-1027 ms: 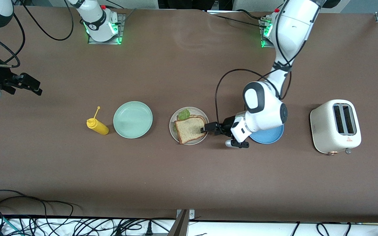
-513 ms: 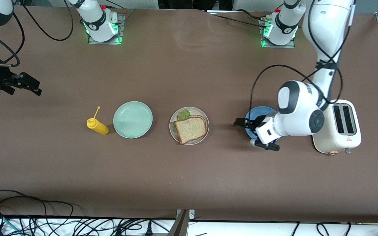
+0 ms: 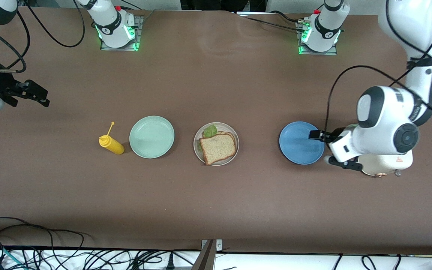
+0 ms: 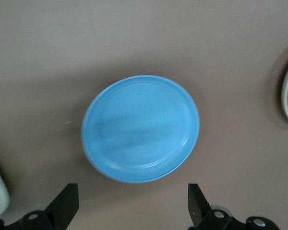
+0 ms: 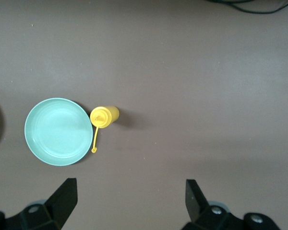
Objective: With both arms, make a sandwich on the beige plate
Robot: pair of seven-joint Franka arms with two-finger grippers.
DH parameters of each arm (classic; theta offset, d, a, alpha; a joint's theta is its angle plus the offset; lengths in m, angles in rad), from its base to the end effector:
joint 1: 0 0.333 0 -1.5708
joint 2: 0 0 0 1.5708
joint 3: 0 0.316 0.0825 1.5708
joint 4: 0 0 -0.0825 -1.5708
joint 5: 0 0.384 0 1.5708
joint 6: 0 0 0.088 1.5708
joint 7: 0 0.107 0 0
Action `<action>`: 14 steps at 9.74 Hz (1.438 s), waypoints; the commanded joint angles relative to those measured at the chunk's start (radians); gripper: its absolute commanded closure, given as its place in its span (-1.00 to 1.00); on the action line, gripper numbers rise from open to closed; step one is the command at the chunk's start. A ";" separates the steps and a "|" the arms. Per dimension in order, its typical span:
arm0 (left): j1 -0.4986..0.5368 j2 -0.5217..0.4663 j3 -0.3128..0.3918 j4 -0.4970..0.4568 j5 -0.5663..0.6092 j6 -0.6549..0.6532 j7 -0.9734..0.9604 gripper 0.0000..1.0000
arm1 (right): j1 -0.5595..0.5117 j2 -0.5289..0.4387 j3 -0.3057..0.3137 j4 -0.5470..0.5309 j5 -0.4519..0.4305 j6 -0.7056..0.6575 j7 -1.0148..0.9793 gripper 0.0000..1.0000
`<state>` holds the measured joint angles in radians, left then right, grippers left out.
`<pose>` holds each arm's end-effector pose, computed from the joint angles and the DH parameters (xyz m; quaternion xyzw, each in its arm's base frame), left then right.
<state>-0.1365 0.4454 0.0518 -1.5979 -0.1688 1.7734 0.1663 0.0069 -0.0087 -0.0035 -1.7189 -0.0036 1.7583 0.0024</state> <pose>0.6429 -0.0731 0.3558 0.9839 -0.0970 -0.1308 0.0736 0.5645 0.0016 0.5754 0.9997 0.0008 0.0241 0.0017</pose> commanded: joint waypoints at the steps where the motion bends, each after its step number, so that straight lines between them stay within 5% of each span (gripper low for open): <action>1: 0.027 -0.092 -0.010 -0.014 0.142 -0.054 -0.031 -1.00 | 0.005 0.004 -0.001 0.021 -0.012 -0.029 0.011 -1.00; 5: 0.066 -0.221 -0.009 -0.002 0.229 -0.144 -0.048 -1.00 | 0.005 0.006 -0.001 0.022 -0.012 -0.029 0.011 -1.00; 11: 0.074 -0.240 0.013 0.219 0.226 -0.370 -0.048 -1.00 | 0.005 0.007 -0.001 0.022 -0.012 -0.028 0.011 -1.00; 14: 0.072 -0.280 0.005 0.190 0.215 -0.384 -0.082 -1.00 | 0.005 0.007 -0.001 0.022 -0.012 -0.022 0.011 -1.00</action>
<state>-0.0638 0.1836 0.0642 -1.3946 0.0273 1.3998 0.1050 0.0071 -0.0084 -0.0037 -1.7175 -0.0036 1.7488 0.0027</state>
